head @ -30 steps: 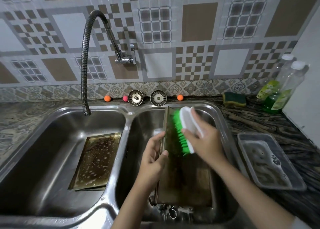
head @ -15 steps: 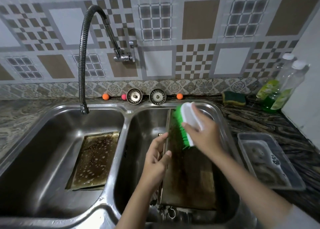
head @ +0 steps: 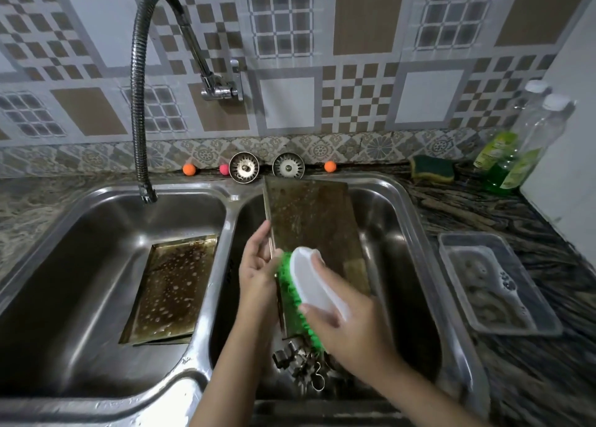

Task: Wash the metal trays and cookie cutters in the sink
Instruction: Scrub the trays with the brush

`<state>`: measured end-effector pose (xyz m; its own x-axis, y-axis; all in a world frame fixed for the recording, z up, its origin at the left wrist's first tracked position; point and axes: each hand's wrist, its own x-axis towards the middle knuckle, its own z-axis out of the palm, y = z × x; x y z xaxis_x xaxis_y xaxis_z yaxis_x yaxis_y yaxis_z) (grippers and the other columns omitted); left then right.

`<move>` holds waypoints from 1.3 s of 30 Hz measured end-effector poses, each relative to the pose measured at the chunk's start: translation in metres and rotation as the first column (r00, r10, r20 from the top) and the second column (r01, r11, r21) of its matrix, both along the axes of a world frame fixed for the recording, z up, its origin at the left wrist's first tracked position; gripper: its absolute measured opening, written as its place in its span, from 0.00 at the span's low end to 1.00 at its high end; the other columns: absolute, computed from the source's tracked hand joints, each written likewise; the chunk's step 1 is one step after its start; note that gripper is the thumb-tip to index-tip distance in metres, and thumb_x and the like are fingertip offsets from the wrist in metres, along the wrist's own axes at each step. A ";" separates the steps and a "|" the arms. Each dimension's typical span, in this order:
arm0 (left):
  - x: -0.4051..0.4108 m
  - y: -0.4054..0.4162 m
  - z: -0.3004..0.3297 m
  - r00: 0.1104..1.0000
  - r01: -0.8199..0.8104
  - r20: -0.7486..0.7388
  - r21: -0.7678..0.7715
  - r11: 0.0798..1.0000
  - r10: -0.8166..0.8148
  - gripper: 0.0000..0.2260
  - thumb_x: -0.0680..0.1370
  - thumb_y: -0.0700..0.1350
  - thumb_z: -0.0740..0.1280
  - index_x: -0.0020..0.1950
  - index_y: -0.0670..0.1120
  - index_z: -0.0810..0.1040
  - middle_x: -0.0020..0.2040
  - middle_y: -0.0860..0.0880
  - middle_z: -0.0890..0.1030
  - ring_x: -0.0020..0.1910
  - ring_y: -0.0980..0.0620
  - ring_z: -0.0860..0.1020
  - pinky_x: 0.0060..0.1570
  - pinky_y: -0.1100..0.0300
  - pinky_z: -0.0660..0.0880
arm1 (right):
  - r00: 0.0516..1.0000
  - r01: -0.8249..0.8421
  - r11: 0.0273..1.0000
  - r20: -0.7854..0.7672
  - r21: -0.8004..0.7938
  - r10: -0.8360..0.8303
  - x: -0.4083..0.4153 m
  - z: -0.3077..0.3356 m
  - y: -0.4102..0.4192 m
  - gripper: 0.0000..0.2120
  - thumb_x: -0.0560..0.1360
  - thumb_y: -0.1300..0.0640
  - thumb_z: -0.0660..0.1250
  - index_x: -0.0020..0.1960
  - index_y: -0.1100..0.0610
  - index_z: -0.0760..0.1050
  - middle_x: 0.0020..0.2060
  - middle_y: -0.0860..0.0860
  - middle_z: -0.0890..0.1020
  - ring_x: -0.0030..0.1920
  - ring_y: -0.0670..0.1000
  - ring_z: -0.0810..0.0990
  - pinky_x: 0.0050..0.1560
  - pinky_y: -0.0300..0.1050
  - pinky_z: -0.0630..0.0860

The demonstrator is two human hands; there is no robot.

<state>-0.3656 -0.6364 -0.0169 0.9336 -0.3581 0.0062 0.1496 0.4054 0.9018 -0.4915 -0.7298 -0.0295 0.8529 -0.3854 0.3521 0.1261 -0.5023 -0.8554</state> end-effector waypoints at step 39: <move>0.012 0.018 -0.014 0.980 -0.024 -0.193 0.108 0.994 0.045 0.22 0.76 0.31 0.60 0.66 0.51 0.74 0.61 0.45 0.80 0.64 0.44 0.76 0.68 0.41 0.66 | 0.986 -0.009 0.981 -0.163 0.194 0.041 0.006 -0.020 -0.037 0.33 0.71 0.56 0.74 0.70 0.40 0.65 0.59 0.45 0.79 0.44 0.44 0.79 0.43 0.31 0.73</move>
<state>-0.3535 -0.6185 -0.0313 0.9249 -0.3149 -0.2131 0.3145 0.3186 0.8942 -0.4855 -0.7664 -0.0494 0.9034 -0.4097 0.1265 -0.0151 -0.3253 -0.9455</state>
